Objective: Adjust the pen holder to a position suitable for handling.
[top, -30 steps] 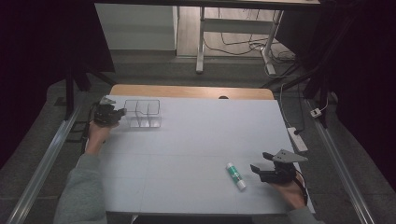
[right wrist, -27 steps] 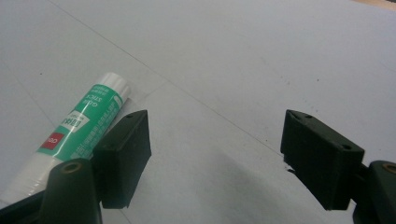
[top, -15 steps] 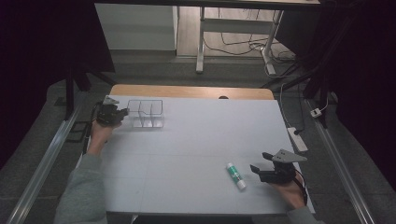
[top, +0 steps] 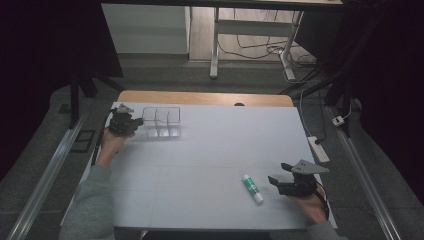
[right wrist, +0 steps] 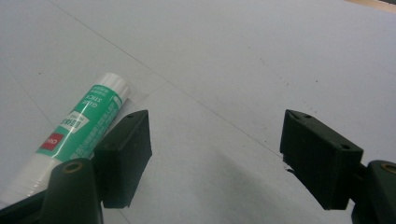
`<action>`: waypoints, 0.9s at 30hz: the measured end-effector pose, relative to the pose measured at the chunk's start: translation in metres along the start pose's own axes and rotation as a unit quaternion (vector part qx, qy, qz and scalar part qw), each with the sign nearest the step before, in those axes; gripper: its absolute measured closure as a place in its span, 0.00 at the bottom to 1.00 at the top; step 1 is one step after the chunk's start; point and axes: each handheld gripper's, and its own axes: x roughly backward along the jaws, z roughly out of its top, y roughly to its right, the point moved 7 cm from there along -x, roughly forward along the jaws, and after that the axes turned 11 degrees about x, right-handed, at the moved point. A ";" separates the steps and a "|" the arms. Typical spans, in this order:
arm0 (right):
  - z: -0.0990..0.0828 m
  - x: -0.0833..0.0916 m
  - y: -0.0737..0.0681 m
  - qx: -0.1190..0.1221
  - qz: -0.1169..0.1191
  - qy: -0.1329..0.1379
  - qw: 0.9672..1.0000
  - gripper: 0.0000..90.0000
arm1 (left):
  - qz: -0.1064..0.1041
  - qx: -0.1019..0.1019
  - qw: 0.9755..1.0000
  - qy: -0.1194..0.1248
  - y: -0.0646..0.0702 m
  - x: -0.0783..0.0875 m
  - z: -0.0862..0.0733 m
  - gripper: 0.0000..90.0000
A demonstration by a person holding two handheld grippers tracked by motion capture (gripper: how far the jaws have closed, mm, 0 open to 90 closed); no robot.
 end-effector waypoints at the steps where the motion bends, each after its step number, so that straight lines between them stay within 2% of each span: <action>1: 0.000 0.000 0.000 -0.001 0.001 0.002 1.000 0.28 | -0.002 -0.003 1.000 -0.003 0.001 0.000 0.000 0.99; 10: 0.001 0.000 -0.001 0.004 0.002 0.000 1.000 0.28 | -0.011 -0.012 1.000 -0.007 0.012 -0.002 0.001 0.99; 27: 0.002 -0.001 -0.003 0.006 0.005 -0.006 1.000 0.28 | -0.027 -0.003 1.000 -0.001 0.028 -0.017 0.010 0.99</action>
